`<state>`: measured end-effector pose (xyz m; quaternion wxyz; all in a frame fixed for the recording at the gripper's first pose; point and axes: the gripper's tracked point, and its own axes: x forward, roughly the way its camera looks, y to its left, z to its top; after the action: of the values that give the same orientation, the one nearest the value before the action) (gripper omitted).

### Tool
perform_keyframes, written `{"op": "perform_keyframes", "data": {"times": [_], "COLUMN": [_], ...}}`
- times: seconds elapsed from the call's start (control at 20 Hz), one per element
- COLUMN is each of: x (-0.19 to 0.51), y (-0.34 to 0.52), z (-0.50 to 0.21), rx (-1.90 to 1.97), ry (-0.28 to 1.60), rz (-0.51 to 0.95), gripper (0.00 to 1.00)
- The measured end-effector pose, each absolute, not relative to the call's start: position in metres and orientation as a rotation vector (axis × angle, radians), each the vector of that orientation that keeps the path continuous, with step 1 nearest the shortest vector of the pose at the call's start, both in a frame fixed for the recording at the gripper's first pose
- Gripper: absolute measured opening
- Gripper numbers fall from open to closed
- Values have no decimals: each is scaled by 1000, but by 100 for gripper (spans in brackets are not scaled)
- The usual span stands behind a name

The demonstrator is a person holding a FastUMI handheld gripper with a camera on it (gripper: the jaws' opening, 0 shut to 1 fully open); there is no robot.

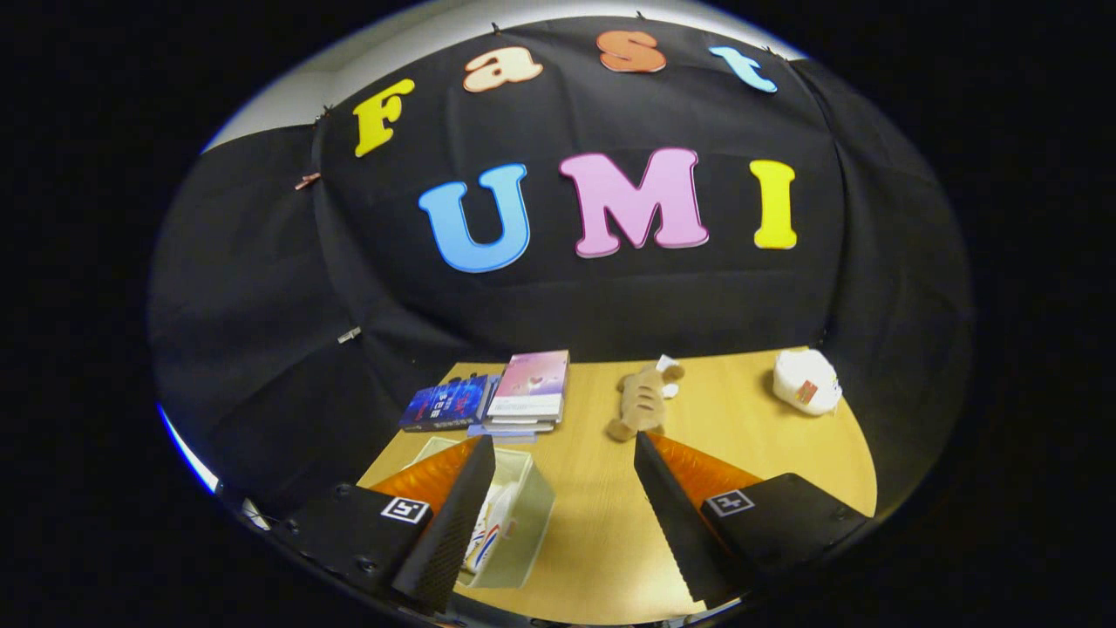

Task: Open the storage box then place both shoes into the box .Put the left shoe in first, then the right shoe, with the right side of both shoes facing outward in a uniform manner.

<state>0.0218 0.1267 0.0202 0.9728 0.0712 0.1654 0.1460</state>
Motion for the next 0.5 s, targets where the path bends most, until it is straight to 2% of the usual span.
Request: {"op": "perform_keyframes", "data": {"times": [0.25, 0.5], "x": [23, 16], "y": [73, 34], "z": [62, 79], "rx": [82, 46], "ry": [131, 3], "rz": [310, 238], "gripper": [98, 98]}}
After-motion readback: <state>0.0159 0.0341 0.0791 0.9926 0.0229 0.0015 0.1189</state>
